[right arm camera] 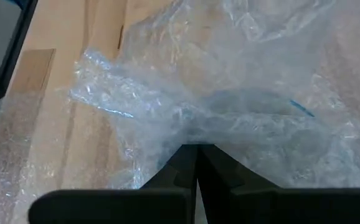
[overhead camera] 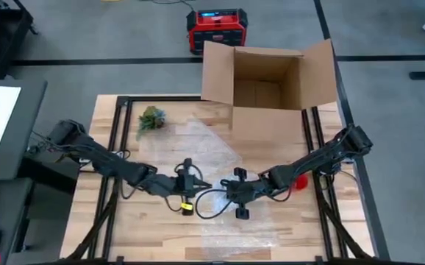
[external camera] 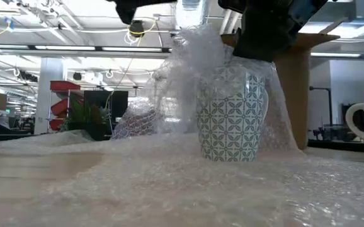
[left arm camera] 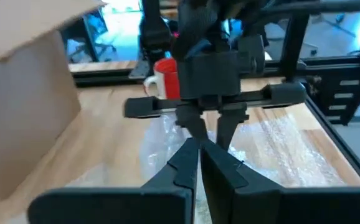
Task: Wrap mug
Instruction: Wrap the blue patterned mug with the transparent bubble wrap
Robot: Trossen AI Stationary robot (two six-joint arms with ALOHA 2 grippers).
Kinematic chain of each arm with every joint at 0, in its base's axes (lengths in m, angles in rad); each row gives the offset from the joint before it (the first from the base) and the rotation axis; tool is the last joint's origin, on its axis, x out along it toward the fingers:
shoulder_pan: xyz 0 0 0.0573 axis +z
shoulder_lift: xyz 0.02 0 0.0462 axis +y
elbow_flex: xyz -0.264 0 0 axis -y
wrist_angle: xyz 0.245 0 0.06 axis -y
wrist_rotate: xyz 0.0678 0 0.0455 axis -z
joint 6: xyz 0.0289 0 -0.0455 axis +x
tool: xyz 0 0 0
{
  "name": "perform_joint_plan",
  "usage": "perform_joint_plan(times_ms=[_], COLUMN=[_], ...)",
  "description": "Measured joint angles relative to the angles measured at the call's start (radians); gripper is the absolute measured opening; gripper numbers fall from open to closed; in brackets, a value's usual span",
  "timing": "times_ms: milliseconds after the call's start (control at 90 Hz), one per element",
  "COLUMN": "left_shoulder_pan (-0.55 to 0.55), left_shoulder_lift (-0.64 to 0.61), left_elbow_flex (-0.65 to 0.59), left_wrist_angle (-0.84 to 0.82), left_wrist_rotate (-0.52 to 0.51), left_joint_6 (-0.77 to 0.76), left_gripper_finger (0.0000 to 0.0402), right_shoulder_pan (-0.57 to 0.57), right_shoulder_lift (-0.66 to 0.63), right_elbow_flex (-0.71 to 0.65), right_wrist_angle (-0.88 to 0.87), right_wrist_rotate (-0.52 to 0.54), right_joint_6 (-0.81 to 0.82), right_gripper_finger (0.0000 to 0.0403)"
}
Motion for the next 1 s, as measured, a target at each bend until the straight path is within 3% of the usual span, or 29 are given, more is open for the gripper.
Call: perform_joint_plan(times_ms=[333, 656, 811, 1000], left_shoulder_pan=[0.084, 0.085, 0.079, 0.079], left_shoulder_lift=[0.076, 0.076, 0.076, 0.076], left_elbow_flex=[0.009, 0.012, 0.058, 0.106], left_wrist_angle=[0.008, 0.047, -0.026, -0.196], left_wrist_rotate=[0.091, 0.177, 0.220, 0.163], left_joint_6=[-0.051, -0.047, -0.072, -0.121], left_gripper_finger=[0.0000, 0.0000, 0.0000, 0.0000], right_shoulder_pan=[0.008, -0.035, -0.076, -0.126], right_shoulder_lift=[0.004, 0.001, 0.001, 0.000], right_elbow_flex=[-0.001, 0.000, 0.001, 0.001], right_wrist_angle=[0.024, -0.022, -0.076, -0.084], right_wrist_rotate=[0.000, 0.018, -0.033, -0.116], right_joint_6=[0.010, 0.102, 0.168, 0.185], right_gripper_finger=[0.0000, 0.0000, 0.0000, 0.0000])
